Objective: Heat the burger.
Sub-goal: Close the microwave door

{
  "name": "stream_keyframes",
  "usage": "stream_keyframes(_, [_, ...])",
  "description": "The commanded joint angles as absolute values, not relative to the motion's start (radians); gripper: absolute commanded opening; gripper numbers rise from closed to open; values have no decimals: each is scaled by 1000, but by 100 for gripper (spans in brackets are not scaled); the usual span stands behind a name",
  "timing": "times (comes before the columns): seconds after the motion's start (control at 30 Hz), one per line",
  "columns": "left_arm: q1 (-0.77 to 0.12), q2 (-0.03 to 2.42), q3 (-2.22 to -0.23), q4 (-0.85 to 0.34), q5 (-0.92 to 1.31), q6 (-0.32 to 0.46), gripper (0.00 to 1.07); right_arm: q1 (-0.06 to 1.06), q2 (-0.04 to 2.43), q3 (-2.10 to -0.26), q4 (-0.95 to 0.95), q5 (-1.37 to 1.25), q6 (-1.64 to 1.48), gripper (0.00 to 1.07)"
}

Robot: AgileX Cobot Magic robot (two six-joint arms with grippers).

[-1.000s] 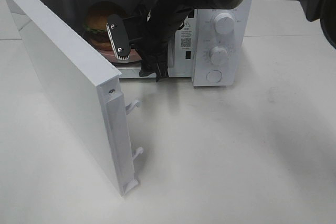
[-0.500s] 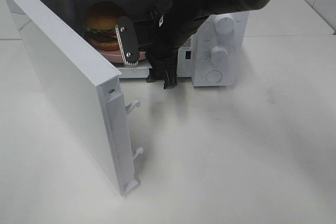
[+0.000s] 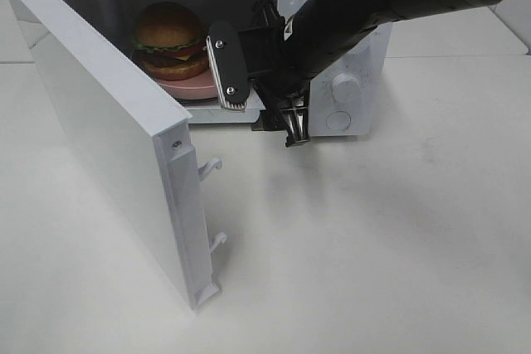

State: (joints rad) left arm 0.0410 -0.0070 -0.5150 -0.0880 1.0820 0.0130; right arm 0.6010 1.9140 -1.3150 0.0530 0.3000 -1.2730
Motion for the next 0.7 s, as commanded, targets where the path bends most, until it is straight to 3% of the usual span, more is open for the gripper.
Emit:
stream_keyframes(0.03, [44,-20,-515,-94,1070,12,100,602,1886,-1295,51,292,-1263,76])
stream_keyframes(0.7, [44,-20,-515,-94,1070,12,100,602,1604,-1008,47,260,-963,76])
